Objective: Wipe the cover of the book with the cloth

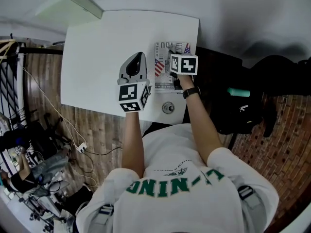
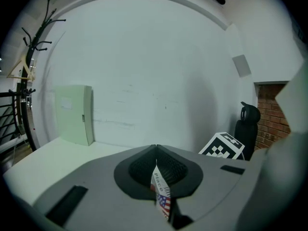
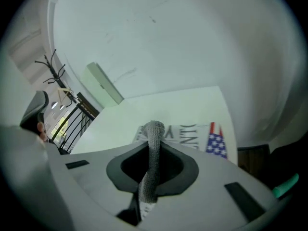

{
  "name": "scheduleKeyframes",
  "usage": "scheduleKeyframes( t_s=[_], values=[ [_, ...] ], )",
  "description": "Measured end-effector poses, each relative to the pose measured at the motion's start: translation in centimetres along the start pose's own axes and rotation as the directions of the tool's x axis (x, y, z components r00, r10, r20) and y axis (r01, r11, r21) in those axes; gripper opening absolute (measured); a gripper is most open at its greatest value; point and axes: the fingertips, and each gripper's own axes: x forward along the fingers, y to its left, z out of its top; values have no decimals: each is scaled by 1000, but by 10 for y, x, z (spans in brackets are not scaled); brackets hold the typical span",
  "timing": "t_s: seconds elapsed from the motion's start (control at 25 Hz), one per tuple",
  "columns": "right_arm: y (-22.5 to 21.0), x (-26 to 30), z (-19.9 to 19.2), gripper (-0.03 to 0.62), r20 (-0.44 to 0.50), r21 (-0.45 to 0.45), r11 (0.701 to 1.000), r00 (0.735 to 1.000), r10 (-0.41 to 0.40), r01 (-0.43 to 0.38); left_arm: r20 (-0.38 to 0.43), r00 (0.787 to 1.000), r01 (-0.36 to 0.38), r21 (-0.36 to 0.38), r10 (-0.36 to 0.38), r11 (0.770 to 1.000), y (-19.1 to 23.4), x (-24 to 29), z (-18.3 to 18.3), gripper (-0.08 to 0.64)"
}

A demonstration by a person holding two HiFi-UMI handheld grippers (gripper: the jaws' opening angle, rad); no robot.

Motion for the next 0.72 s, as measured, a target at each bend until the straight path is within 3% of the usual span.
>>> scheduleKeyframes(
  t_s=[0.16,0.32,0.48,0.72],
  values=[
    [59,22,-9,38,-54,-94,992,995,84,-88,-9,998,-61,-9,61,998,22,-17,-5,14],
    [86,37,-21,38,-110,-143,984,990,88,-103,-11,996,-92,-14,92,996,38,-28,-7,14],
    [82,37,-26,38,-122,-166,981,989,77,-97,-14,996,-85,-16,85,996,35,-26,-8,14],
    [35,15,-22,38,-71,-90,996,997,17,-23,-11,1000,-10,-8,10,1000,13,-7,-5,14]
  ],
)
